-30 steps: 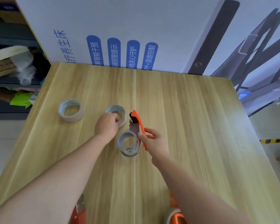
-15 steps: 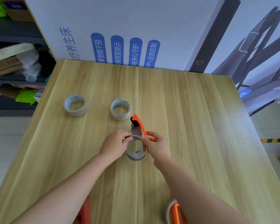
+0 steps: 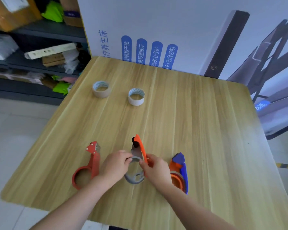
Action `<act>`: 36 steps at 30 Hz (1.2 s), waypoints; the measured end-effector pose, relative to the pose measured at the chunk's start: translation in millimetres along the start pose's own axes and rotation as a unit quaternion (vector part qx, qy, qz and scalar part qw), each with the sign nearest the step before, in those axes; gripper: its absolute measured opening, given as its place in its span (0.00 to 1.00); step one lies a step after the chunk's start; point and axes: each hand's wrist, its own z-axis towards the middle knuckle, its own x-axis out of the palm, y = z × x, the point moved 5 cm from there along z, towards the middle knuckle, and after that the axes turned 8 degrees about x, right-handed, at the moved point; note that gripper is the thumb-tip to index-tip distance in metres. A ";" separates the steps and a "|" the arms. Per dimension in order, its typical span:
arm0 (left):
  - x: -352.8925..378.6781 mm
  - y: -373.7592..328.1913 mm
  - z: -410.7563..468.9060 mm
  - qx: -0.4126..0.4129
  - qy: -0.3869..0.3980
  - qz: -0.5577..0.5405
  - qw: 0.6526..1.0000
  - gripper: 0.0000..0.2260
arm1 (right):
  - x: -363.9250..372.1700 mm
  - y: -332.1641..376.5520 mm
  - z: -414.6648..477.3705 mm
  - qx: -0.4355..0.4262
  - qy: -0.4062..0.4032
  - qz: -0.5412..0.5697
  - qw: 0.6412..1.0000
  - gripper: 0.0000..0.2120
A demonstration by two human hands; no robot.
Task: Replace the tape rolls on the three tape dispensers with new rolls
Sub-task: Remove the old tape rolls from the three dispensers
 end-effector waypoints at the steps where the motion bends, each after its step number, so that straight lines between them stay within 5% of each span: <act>1: 3.8 0.1 -11.9 -0.007 0.001 0.008 1.000 0.10 | 4.8 -5.1 -7.7 -0.006 0.008 -0.012 1.000 0.10; 12: 26.9 1.4 -68.6 -0.048 0.049 0.085 0.994 0.12 | 34.1 -38.4 -45.3 -0.007 0.052 -0.088 0.995 0.14; 18: 22.4 -41.4 -42.8 0.065 -0.012 0.099 0.993 0.12 | -24.4 -42.8 -35.8 0.008 -0.092 -0.087 0.992 0.14; 23: 55.6 -82.7 -13.4 0.130 0.114 0.180 0.968 0.13 | -75.3 -72.6 -30.2 0.080 -0.188 -0.086 0.975 0.12; 29: 100.9 -103.3 1.0 0.049 0.200 0.118 0.971 0.14 | -74.1 -109.0 -27.5 0.186 -0.014 -0.078 0.979 0.21; 36: 118.6 -110.4 19.0 -0.031 0.151 0.109 0.982 0.07 | -81.0 -122.5 -7.9 0.162 0.078 -0.003 0.984 0.19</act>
